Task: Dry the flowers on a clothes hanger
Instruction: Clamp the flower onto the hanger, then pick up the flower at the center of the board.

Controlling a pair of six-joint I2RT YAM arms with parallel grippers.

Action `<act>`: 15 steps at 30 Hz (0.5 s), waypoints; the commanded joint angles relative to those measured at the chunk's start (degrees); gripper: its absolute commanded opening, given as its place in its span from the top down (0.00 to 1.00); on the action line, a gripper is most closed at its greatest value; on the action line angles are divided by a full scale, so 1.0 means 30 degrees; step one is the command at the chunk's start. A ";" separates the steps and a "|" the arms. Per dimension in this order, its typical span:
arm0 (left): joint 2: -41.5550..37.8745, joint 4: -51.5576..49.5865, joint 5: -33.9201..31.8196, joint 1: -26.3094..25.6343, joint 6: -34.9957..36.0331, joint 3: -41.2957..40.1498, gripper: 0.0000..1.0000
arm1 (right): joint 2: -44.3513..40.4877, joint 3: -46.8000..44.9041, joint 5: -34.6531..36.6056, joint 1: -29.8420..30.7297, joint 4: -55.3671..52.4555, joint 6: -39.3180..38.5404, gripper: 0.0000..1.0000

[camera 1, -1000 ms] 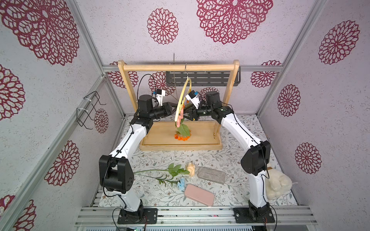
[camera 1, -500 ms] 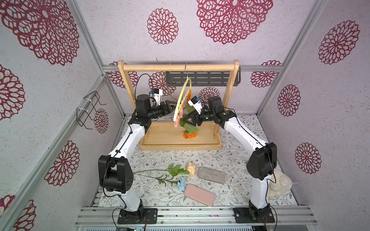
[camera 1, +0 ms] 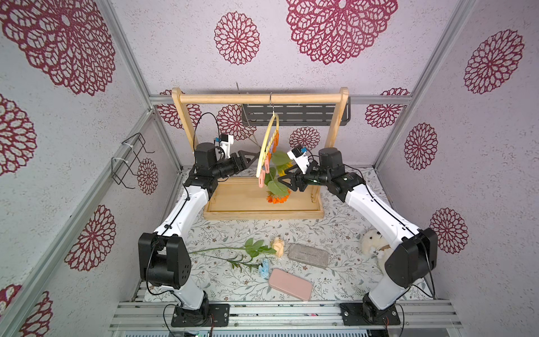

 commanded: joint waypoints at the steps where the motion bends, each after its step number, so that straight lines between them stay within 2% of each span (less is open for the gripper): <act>1: -0.1201 0.0683 -0.0397 0.0224 -0.0083 -0.0696 0.33 | -0.2692 -0.2081 0.1012 -0.0091 0.2486 0.0350 0.41; 6: -0.2494 0.0437 -0.1325 0.0530 0.0063 -0.2369 0.31 | -0.5252 -0.5063 0.1804 -0.0026 0.2419 -0.0545 0.41; 9: -0.3514 0.0339 -0.2442 0.0700 0.0019 -0.3965 0.30 | -0.6989 -0.7447 0.1617 0.0254 0.2618 -0.2048 0.41; 15: -0.6057 -0.0813 -0.4623 0.1381 -0.0089 -0.7349 0.28 | -0.9154 -1.1486 0.2490 0.2731 0.2587 -0.6182 0.35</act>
